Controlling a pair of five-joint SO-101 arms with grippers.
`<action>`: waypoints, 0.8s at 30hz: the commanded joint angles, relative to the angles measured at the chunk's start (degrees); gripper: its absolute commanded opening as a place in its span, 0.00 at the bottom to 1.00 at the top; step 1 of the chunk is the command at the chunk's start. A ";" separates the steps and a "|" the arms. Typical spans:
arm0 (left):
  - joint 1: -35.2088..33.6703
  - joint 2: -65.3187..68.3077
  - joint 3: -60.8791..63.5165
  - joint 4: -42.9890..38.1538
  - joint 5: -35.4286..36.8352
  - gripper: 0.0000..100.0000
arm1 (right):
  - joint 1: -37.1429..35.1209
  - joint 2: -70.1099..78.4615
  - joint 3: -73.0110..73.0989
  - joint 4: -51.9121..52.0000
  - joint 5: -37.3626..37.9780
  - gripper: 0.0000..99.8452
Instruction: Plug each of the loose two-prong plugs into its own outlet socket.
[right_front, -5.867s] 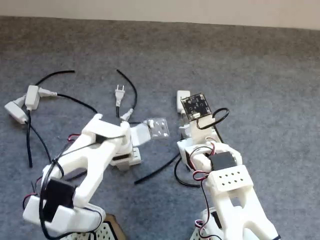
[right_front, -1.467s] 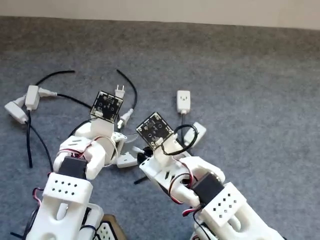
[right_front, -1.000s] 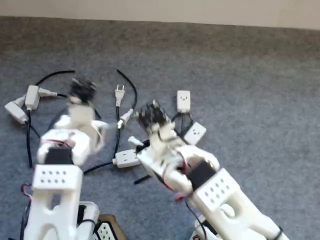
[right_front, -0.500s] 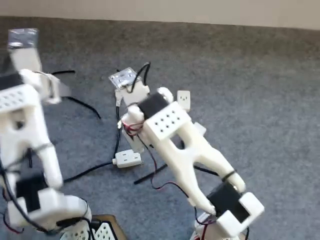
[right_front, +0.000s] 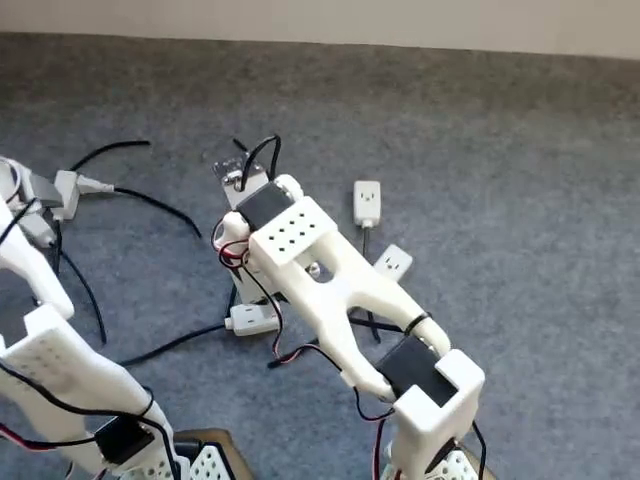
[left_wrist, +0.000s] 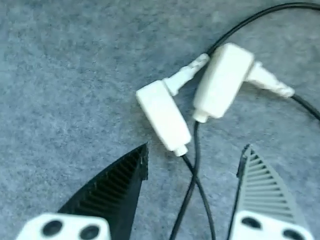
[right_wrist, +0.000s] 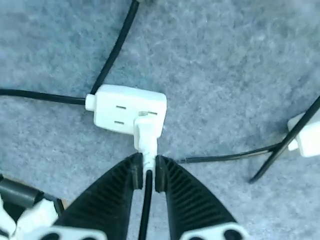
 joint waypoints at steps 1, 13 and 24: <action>-2.15 1.10 -2.59 -1.49 -0.53 0.29 | -0.31 -0.75 -0.57 -1.71 -0.70 0.00; -2.68 1.98 -2.51 -3.25 -0.53 0.29 | -0.13 -0.66 -1.10 3.65 0.26 0.00; -1.63 1.98 -2.15 -3.16 -0.44 0.29 | 3.30 -0.66 -3.03 6.46 1.76 0.00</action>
